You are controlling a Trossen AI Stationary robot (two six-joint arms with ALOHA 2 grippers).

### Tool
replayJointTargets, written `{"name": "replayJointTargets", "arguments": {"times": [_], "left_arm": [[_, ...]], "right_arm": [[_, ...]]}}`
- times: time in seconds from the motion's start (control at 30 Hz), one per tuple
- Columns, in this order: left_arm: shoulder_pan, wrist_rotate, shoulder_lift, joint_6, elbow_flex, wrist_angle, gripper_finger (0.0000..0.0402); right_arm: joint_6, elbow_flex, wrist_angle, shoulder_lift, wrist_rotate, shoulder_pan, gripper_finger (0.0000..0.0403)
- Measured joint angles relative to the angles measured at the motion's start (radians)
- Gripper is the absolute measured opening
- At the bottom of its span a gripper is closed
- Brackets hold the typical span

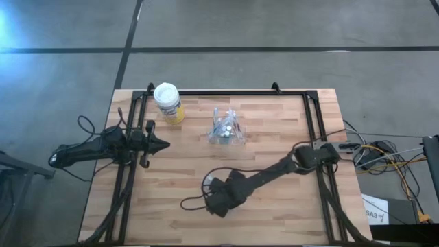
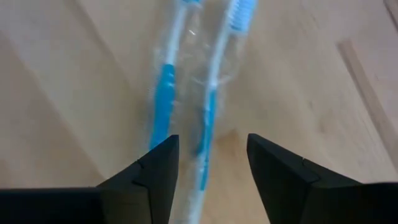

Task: Pick & Place toothbrushing station
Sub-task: Put the blue toothbrush into the left section of the transparent organizer

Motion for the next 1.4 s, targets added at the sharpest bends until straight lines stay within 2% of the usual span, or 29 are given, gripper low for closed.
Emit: {"name": "replayJointTargets", "arguments": {"times": [0.43,0.53,0.67,0.77,0.97,1.07,1.23,1.4], "left_arm": [[0.000,0.000,0.001,0.000,0.000,-0.008,0.0024],[0.000,0.000,0.001,0.000,0.000,-0.009,0.0028],[0.000,0.000,0.001,0.000,0.000,-0.010,0.0026],[0.001,-0.001,0.001,0.000,0.000,-0.016,0.0022],[0.001,0.000,0.004,0.000,0.000,-0.022,0.0019],[0.001,-0.001,0.006,0.000,0.000,-0.024,0.0021],[0.001,0.006,0.006,-0.018,0.000,-0.054,0.0027],[0.000,0.022,0.008,-0.024,0.000,-0.090,0.0025]], "right_arm": [[-0.005,-0.097,0.018,-0.008,-0.075,-0.008,0.0156],[-0.004,-0.105,0.025,-0.010,-0.075,-0.007,0.0126],[-0.016,-0.114,0.016,-0.017,-0.068,-0.007,0.0060],[-0.029,-0.118,-0.016,-0.027,-0.036,-0.007,0.0022],[-0.036,-0.125,-0.038,-0.108,0.069,-0.005,0.0022],[-0.074,-0.139,-0.006,-0.180,0.166,0.013,0.0022],[-0.258,-0.222,0.249,-0.331,0.332,0.053,0.0021],[-0.497,-0.485,0.668,-0.523,0.348,0.042,0.0020]]}}
